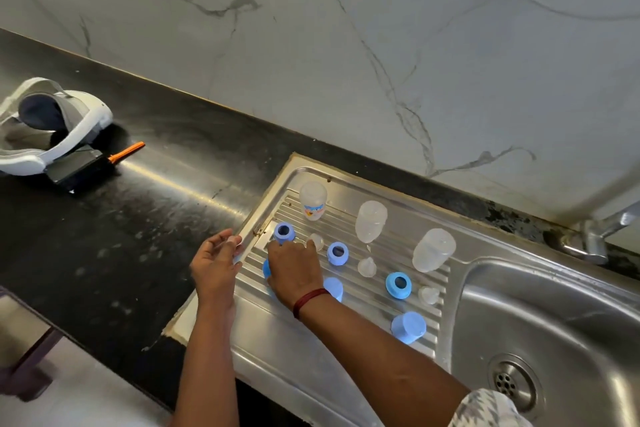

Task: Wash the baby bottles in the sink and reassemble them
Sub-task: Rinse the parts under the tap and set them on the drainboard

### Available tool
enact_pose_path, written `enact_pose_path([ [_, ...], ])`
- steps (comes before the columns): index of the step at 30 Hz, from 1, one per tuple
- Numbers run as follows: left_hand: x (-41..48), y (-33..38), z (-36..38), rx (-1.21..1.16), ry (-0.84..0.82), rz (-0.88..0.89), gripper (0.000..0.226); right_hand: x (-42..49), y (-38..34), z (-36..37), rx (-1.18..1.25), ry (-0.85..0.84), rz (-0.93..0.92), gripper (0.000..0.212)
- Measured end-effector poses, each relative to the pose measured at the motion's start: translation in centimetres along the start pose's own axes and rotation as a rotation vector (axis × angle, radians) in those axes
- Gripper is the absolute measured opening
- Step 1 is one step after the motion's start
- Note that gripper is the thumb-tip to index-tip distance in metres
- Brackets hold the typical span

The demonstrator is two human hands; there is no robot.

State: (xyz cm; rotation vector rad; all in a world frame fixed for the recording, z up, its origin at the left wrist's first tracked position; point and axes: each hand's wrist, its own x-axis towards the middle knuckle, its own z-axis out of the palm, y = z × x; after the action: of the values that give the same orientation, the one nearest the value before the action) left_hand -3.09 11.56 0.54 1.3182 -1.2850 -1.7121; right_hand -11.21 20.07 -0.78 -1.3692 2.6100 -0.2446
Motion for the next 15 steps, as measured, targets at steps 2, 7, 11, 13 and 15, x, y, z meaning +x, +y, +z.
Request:
enact_pose_path([
  [2, -0.4, 0.3, 0.3, -0.001, -0.014, 0.01, 0.012, -0.2, 0.1, -0.4, -0.003, -0.004, 0.009, 0.034],
  [7, -1.7, 1.0, 1.7, -0.004, -0.084, 0.068, 0.014, -1.2, 1.2, -2.5, 0.076, 0.069, 0.03, 0.046],
  [11, -3.9, 1.8, 4.1, 0.025, -0.176, 0.145, 0.014, -3.8, 3.1, -5.0, 0.333, 0.245, 0.098, 0.035],
  [13, -5.4, 2.2, 5.6, 0.02, -0.242, 0.187, 0.013, -5.6, 4.5, -6.0, 0.409, 0.278, 0.139, 0.037],
  [15, -6.9, 2.1, 7.2, 0.028, -0.323, 0.207, 0.014, -7.5, 6.4, -6.5, 0.44, 0.299, 0.186, 0.038],
])
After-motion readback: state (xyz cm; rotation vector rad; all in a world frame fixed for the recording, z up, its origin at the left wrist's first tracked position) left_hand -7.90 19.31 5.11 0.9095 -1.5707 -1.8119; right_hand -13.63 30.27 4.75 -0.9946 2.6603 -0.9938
